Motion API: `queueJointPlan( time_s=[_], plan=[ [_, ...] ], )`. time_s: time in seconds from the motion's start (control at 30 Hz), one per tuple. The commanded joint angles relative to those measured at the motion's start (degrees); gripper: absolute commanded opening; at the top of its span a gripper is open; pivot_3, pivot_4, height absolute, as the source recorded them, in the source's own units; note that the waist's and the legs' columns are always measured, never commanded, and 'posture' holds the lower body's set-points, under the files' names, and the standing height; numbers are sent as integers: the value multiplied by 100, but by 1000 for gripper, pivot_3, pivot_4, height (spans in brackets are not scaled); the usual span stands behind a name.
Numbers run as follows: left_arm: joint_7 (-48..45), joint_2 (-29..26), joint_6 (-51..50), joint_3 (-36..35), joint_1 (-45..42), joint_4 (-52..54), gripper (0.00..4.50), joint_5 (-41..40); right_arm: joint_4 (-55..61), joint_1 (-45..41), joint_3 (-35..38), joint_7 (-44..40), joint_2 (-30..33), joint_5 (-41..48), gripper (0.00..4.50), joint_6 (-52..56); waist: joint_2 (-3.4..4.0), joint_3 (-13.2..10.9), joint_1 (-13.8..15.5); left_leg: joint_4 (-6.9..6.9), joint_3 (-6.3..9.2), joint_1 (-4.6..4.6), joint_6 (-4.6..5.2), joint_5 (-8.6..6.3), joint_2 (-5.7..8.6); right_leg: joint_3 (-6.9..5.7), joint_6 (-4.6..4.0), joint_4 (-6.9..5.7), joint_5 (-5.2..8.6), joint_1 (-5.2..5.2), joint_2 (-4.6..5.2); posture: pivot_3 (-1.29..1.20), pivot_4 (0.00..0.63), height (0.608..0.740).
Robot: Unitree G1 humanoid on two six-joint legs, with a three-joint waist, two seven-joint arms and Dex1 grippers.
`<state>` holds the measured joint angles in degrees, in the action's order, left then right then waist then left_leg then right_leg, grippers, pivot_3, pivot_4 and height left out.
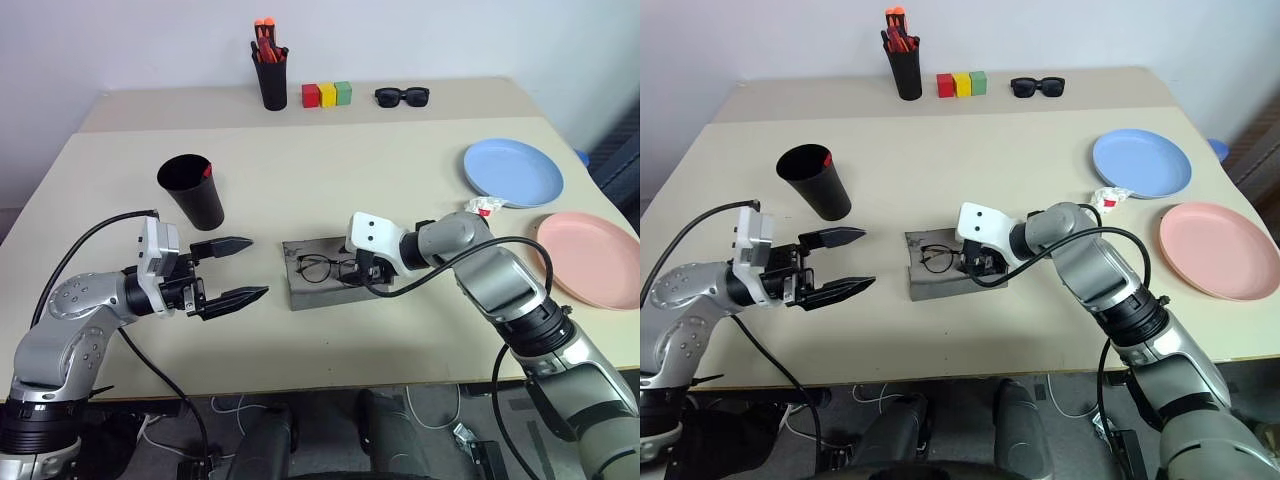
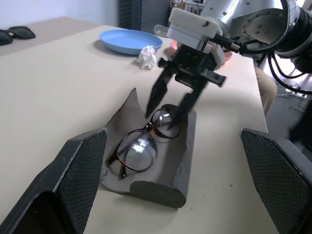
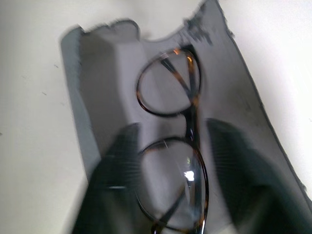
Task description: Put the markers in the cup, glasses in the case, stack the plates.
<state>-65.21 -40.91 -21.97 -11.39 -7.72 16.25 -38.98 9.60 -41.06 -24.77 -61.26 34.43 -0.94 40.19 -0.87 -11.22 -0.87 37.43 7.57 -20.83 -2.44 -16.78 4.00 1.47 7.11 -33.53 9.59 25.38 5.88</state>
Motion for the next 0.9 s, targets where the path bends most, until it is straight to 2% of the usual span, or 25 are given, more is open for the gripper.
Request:
queueJointPlan(
  time_s=[0.03, 0.33, 0.47, 0.57, 0.67, 0.8, 0.9],
  plan=[
    [-20, -2, 136, -4, -105, 20, 4500, 35, 50, -101, 34, -30, 97, -8, 4446, -209, 0, 0, 0, -1, 0, 0, 0, 0, 0, 0, 0, 0, 0, 0, 0, 0, 150, 740],
    [881, 520, 311, 257, -1029, -587, 4500, 620, -164, -541, 1810, 552, -870, 1424, 4446, 256, -1, 0, 7, -1, 3, 0, -9, 5, 0, -2, -6, 1, -6, 0, 0, 0, 150, 740],
    [1242, 760, 328, 651, -1546, -1075, 4500, 1130, 22, -117, 2547, 462, -902, 2195, 4446, 254, -4, 2, 45, -8, 8, -2, -9, 6, 2, -4, -5, 8, -7, -2, 0, 0, 150, 740],
    [1600, 1076, 272, 982, -2067, -1762, 3667, 1538, 342, 434, 2525, 401, -607, 2252, 4500, 122, -5, 3, 63, -8, 10, -3, -9, 5, 4, -6, -1, 13, -10, -6, 0, 0, 150, 740],
    [1918, 1419, 313, 1211, -2546, -2367, 2266, 1887, 844, 907, 2452, 250, -319, 2602, 4500, 424, -4, 3, 28, -6, 7, -5, -8, 6, 5, -5, 1, 14, -12, -5, 1, 0, 150, 740],
    [2219, 1911, 169, 1323, -3134, -2996, 65, 2031, 1496, 1444, 2544, 327, -118, 3022, 4500, 667, -2, 1, -18, -9, 3, -3, -8, 6, 0, -4, 2, 13, -12, 0, -1, 0, 150, 740],
    [2225, 1956, 432, 1642, -3379, -3493, 65, 2516, 1721, 1686, 2684, 424, -36, 3294, 4500, 773, -3, 2, -5, -7, 2, -1, -8, 6, 1, -4, 2, 12, -12, -3, -1, 0, 150, 740]
  ],
)
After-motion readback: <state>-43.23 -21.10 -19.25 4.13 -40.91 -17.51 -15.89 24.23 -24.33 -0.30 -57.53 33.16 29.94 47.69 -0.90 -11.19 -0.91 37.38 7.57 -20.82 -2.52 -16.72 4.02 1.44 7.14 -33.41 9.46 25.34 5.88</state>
